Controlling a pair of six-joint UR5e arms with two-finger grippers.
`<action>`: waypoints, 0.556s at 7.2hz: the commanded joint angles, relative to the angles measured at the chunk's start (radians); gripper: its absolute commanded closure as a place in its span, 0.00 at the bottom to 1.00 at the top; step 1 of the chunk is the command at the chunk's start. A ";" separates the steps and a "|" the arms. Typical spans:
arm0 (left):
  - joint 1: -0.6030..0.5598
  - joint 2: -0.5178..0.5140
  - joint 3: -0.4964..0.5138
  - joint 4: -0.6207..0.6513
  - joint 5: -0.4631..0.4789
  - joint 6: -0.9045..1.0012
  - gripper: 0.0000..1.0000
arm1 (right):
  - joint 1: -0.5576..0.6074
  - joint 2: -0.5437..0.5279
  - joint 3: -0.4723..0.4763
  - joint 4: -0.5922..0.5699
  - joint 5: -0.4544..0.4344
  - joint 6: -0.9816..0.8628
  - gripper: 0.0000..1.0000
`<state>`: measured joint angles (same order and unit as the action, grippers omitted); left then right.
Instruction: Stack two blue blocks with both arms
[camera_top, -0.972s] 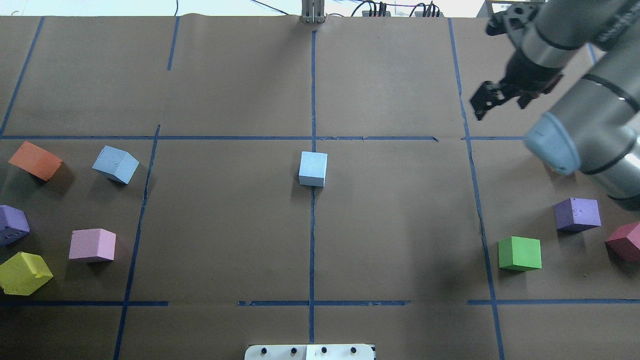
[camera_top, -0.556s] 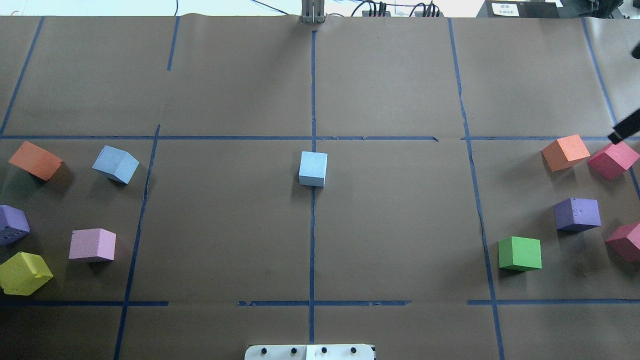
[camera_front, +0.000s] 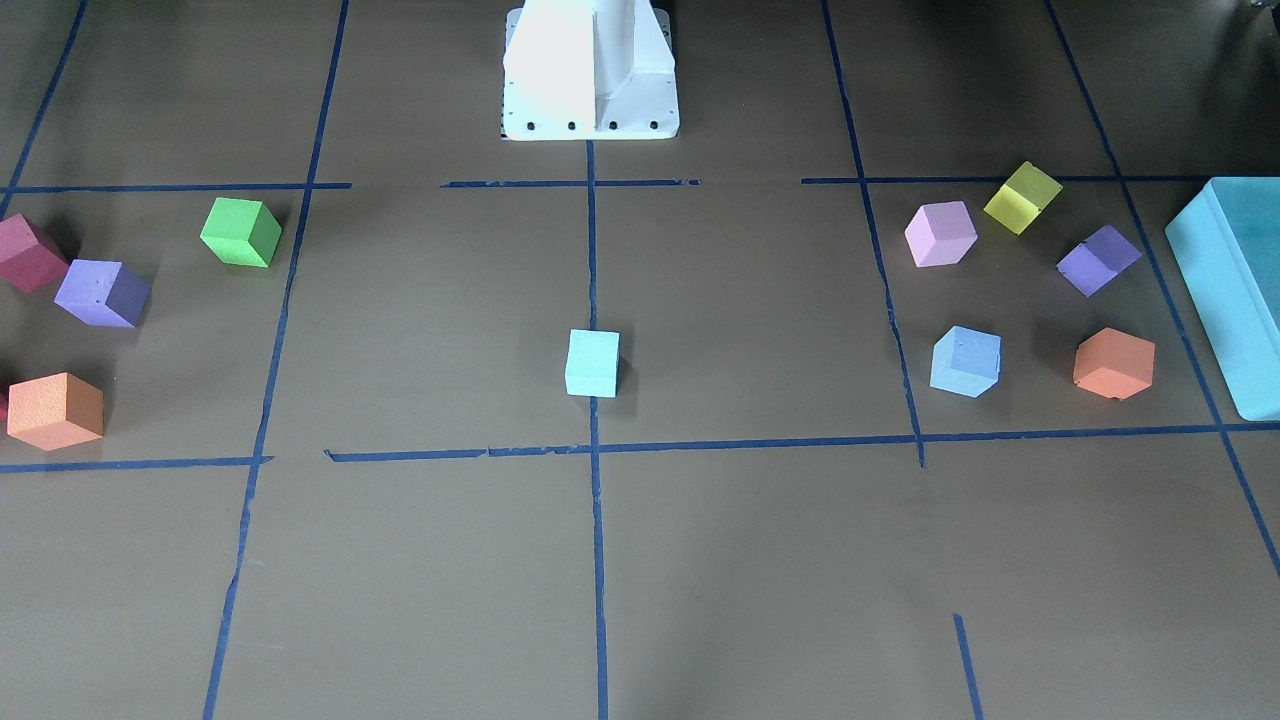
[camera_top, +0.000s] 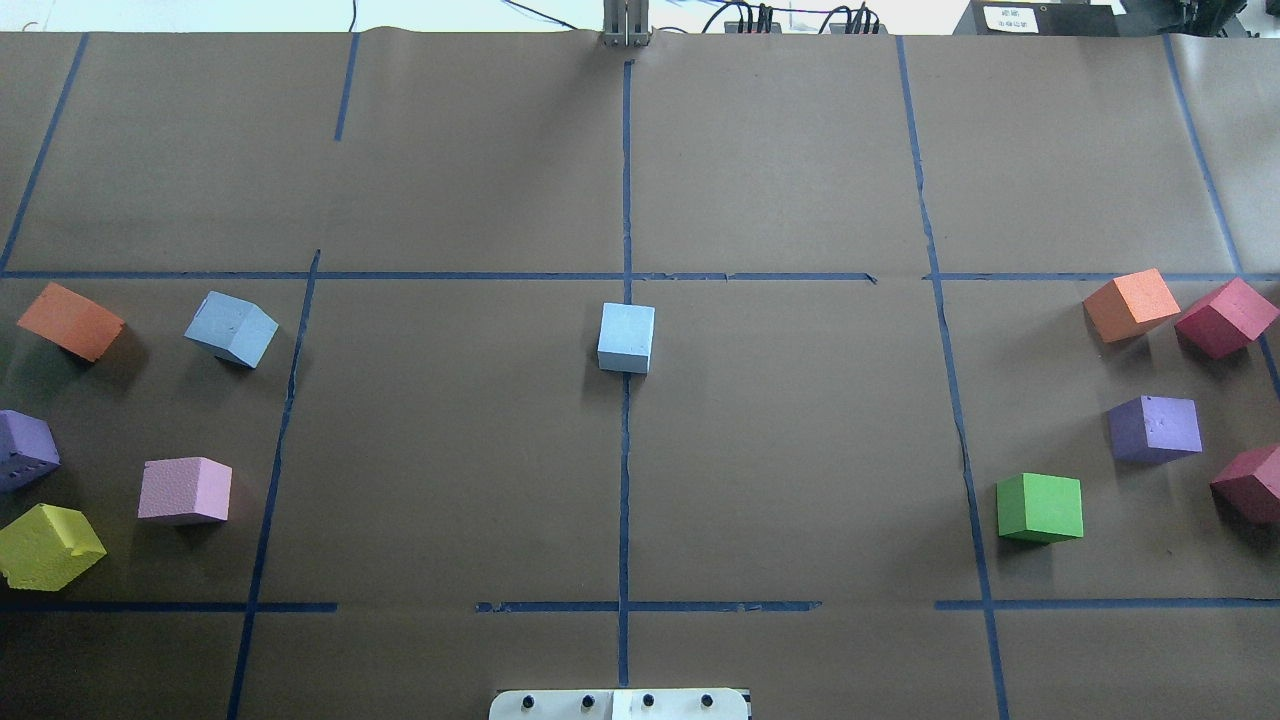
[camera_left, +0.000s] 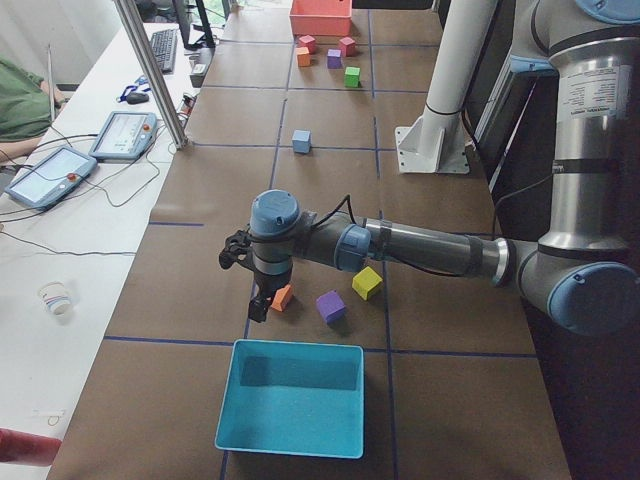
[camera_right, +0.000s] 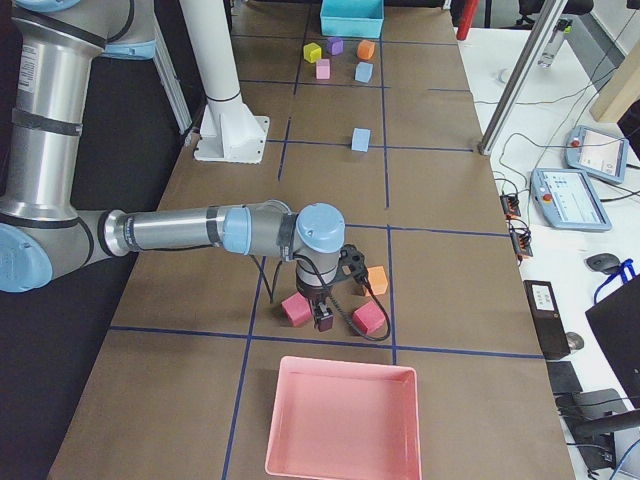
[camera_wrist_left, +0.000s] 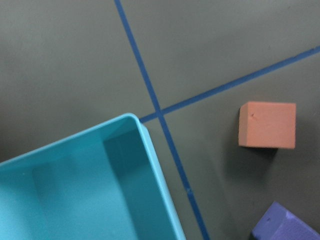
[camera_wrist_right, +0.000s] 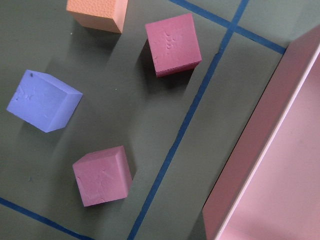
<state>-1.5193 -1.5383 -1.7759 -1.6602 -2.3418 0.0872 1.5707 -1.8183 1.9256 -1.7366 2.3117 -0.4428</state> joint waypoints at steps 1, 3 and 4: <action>0.098 -0.025 -0.029 -0.063 -0.073 -0.299 0.00 | 0.005 -0.009 -0.026 0.118 0.003 0.140 0.00; 0.290 -0.022 -0.002 -0.261 -0.065 -0.319 0.00 | 0.003 -0.009 -0.039 0.135 0.006 0.141 0.00; 0.356 -0.026 0.006 -0.262 -0.065 -0.337 0.00 | 0.003 -0.009 -0.039 0.134 0.008 0.141 0.00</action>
<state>-1.2561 -1.5612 -1.7832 -1.8855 -2.4070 -0.2267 1.5742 -1.8269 1.8890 -1.6072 2.3178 -0.3051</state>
